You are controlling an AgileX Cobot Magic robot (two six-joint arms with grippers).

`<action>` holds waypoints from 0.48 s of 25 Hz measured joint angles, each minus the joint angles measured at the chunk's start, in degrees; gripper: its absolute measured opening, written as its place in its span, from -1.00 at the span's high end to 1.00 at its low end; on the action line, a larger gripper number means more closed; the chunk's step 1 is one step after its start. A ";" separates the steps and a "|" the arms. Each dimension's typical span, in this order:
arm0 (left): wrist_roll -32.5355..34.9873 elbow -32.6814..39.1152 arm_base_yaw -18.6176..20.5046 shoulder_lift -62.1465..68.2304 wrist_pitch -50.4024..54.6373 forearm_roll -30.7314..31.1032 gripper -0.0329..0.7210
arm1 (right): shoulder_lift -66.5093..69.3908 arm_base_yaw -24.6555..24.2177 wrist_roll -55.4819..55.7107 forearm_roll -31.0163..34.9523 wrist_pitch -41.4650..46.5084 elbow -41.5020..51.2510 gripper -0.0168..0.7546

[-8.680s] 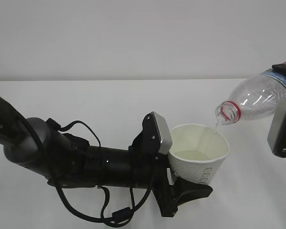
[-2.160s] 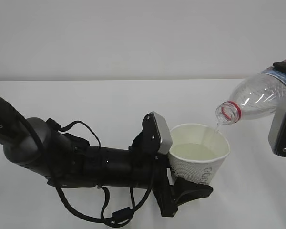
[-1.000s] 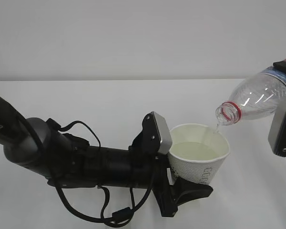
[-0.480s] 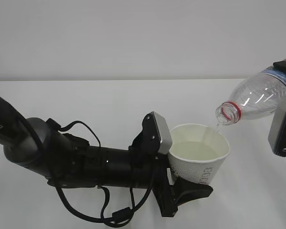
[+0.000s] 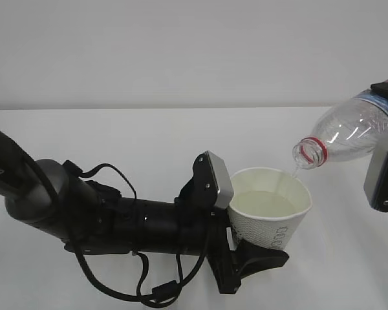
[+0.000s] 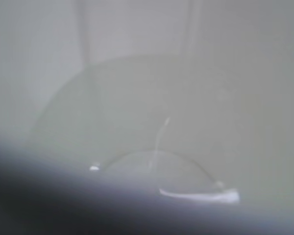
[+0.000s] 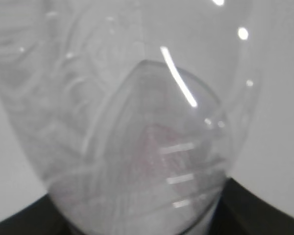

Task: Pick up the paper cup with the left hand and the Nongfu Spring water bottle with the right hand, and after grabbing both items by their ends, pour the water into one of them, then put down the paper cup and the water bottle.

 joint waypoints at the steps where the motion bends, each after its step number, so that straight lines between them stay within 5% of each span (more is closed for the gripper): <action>1: 0.00 0.00 0.00 0.00 0.00 0.00 -0.44 | 0.00 0.00 0.00 0.00 0.00 0.00 -0.09; 12: 0.00 0.00 0.00 0.00 0.00 0.00 -0.44 | 0.00 0.00 3.88 0.00 0.00 0.00 -0.09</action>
